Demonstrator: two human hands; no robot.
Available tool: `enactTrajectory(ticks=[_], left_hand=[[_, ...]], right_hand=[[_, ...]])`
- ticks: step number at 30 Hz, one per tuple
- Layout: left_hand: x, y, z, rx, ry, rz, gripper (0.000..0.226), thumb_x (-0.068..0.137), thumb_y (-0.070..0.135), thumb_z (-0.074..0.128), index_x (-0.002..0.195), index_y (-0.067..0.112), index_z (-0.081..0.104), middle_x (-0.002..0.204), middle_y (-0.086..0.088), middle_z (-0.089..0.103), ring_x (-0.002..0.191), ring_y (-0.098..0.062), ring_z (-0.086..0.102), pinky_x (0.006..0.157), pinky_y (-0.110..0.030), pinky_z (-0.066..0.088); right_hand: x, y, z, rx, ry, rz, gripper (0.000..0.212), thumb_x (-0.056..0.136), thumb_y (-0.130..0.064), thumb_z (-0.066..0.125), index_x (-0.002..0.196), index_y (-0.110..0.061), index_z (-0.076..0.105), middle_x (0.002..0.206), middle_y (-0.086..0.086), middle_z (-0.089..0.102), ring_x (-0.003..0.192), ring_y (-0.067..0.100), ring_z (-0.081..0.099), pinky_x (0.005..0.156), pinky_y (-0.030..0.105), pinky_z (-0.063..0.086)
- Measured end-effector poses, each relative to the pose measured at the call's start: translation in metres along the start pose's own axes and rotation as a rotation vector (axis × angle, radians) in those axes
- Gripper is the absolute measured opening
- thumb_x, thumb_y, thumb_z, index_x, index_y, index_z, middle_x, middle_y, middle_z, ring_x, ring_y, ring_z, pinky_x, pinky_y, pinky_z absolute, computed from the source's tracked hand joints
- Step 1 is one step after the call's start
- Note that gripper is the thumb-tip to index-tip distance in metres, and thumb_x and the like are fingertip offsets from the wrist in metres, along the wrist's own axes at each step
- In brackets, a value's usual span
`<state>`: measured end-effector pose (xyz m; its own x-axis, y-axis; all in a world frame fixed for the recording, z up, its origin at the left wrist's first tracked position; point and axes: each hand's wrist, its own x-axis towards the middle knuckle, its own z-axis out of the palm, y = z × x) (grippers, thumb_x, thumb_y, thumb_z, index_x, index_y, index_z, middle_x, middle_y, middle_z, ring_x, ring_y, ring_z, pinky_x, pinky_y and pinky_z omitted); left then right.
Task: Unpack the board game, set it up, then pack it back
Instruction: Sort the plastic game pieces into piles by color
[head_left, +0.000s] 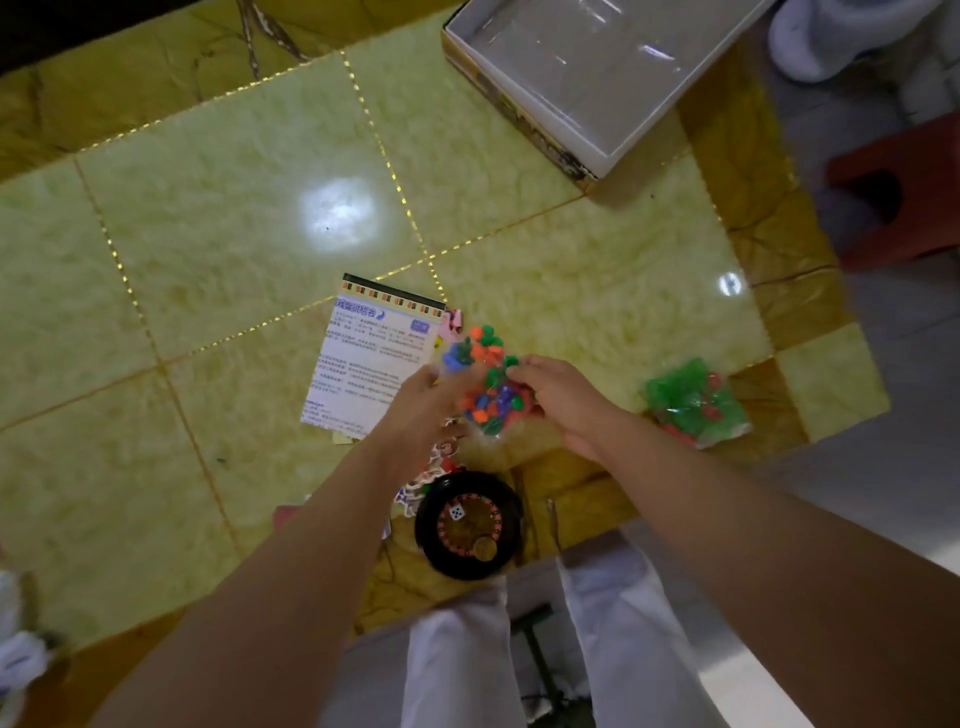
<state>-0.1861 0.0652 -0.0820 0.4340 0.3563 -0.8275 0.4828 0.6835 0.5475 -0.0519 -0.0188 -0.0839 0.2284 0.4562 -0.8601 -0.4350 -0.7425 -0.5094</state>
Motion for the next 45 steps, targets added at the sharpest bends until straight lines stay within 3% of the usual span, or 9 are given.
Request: enactTrajectory(ticks=[2,7,17,22,26,30,34,41,45], left_hand=[[0.001,-0.007,0.015,-0.022,0.064,0.029,0.004,0.091,0.013,0.064,0.092,0.016,0.063,0.074,0.004,0.073,0.068,-0.011,0.069,0.061,-0.027,0.055],[0.009,-0.022,0.064,0.039,0.189,0.021,0.010,0.088,0.007,0.062,0.096,0.014,0.061,0.085,-0.006,0.068,0.067,-0.014,0.066,0.058,-0.025,0.054],[0.021,-0.040,0.128,0.040,0.198,0.001,0.029,0.085,0.011,0.069,0.113,0.009,0.064,0.100,-0.006,0.070,0.083,-0.015,0.069,0.060,-0.019,0.054],[0.022,-0.037,0.146,-0.006,0.166,-0.002,0.034,0.086,0.013,0.070,0.119,0.007,0.063,0.109,-0.014,0.070,0.096,-0.027,0.069,0.075,-0.032,0.056],[0.012,-0.025,0.158,-0.104,0.111,-0.012,0.031,0.091,0.016,0.063,0.120,0.008,0.058,0.109,-0.014,0.068,0.094,-0.026,0.069,0.074,-0.032,0.057],[0.002,-0.008,0.151,-0.255,0.118,-0.129,0.030,0.095,0.023,0.036,0.102,0.008,0.060,0.092,-0.013,0.067,0.079,-0.022,0.063,0.071,-0.033,0.050],[-0.003,-0.006,0.128,-0.076,0.163,-0.107,0.022,0.090,0.010,0.059,0.111,0.006,0.064,0.103,-0.011,0.069,0.093,-0.022,0.065,0.084,-0.035,0.050],[-0.019,-0.011,0.103,-0.120,0.191,-0.029,0.011,0.083,0.001,0.070,0.083,0.004,0.059,0.077,-0.010,0.066,0.067,-0.019,0.067,0.061,-0.026,0.058],[-0.027,-0.008,0.111,-0.058,0.118,0.056,0.013,0.086,0.005,0.068,0.092,-0.005,0.065,0.084,-0.016,0.070,0.073,-0.021,0.069,0.063,-0.023,0.056]], right_hand=[[-0.003,0.012,-0.014,-0.106,0.028,-0.028,0.014,0.099,-0.021,0.049,0.092,-0.017,0.061,0.086,0.000,0.062,0.078,0.014,0.059,0.067,0.026,0.046],[-0.014,0.053,-0.090,-0.763,0.533,-0.223,0.022,0.087,-0.016,0.060,0.109,-0.018,0.060,0.111,0.010,0.049,0.105,0.025,0.047,0.088,0.034,0.039],[-0.024,0.071,-0.188,-1.283,0.474,-0.151,0.042,0.089,-0.021,0.058,0.131,-0.018,0.054,0.152,0.010,0.020,0.144,0.035,0.008,0.116,0.046,0.025],[-0.020,0.042,-0.177,-0.853,0.339,-0.402,0.043,0.094,-0.031,0.056,0.135,-0.019,0.050,0.147,0.004,0.034,0.135,0.022,0.032,0.109,0.038,0.031],[-0.015,0.019,-0.139,-0.344,-0.079,-0.076,0.051,0.094,-0.039,0.058,0.139,-0.018,0.044,0.130,0.003,0.053,0.117,0.019,0.054,0.092,0.031,0.047],[-0.008,0.015,-0.132,-0.248,0.140,-0.146,0.026,0.092,-0.022,0.063,0.115,-0.011,0.059,0.102,0.007,0.059,0.099,0.024,0.061,0.085,0.036,0.052],[-0.005,0.015,-0.130,-0.177,0.252,-0.129,0.013,0.094,-0.021,0.059,0.106,-0.016,0.056,0.107,0.007,0.059,0.104,0.026,0.061,0.092,0.043,0.052],[-0.022,0.019,-0.115,-0.298,0.323,-0.059,0.049,0.094,-0.035,0.058,0.135,-0.012,0.043,0.136,0.008,0.046,0.120,0.023,0.049,0.083,0.028,0.040],[-0.049,0.015,-0.094,-0.171,0.193,-0.157,0.030,0.091,-0.038,0.063,0.107,-0.013,0.057,0.111,0.005,0.063,0.099,0.017,0.061,0.075,0.027,0.051]])
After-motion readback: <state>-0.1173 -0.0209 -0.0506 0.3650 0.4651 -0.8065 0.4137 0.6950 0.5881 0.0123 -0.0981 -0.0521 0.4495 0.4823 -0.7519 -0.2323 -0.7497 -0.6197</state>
